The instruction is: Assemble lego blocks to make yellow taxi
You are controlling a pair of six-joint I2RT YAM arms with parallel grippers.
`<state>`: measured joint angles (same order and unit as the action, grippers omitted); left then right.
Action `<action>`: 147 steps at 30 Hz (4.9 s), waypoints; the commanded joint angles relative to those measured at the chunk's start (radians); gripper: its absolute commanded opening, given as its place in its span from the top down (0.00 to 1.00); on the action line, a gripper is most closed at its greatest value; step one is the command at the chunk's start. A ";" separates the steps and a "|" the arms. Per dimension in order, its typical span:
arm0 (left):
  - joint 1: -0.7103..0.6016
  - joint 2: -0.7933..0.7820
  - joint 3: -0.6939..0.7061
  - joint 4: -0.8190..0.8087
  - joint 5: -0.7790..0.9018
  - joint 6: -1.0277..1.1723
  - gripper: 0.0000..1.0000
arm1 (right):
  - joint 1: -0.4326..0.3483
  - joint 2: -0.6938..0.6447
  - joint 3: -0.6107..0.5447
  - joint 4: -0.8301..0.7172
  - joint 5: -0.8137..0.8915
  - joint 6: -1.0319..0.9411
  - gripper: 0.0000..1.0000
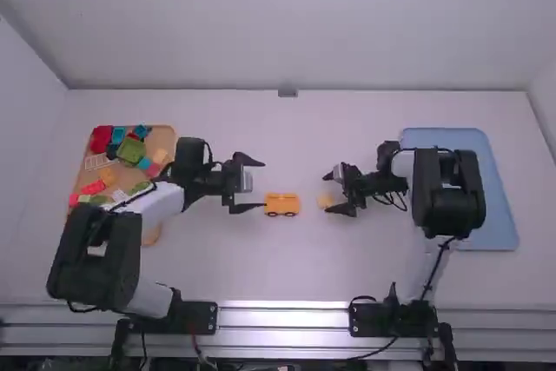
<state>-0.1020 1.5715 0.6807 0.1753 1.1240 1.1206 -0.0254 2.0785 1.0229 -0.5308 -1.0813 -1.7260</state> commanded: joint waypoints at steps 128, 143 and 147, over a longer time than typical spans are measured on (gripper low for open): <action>-0.150 0.546 0.061 0.236 -0.123 -0.144 0.55 | 0.371 -0.171 -0.289 0.794 0.155 0.847 0.36; -0.150 0.546 0.061 0.243 -0.122 -0.145 0.57 | 0.408 -0.174 -0.238 0.676 0.301 0.829 0.75; -0.151 0.546 0.061 0.244 -0.124 -0.145 0.57 | 0.412 -0.175 -0.237 0.676 0.305 0.827 0.82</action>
<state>-0.2489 2.0907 0.7589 0.4343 1.0309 0.9920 0.3794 1.9015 0.7792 0.1539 -0.8188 -0.8970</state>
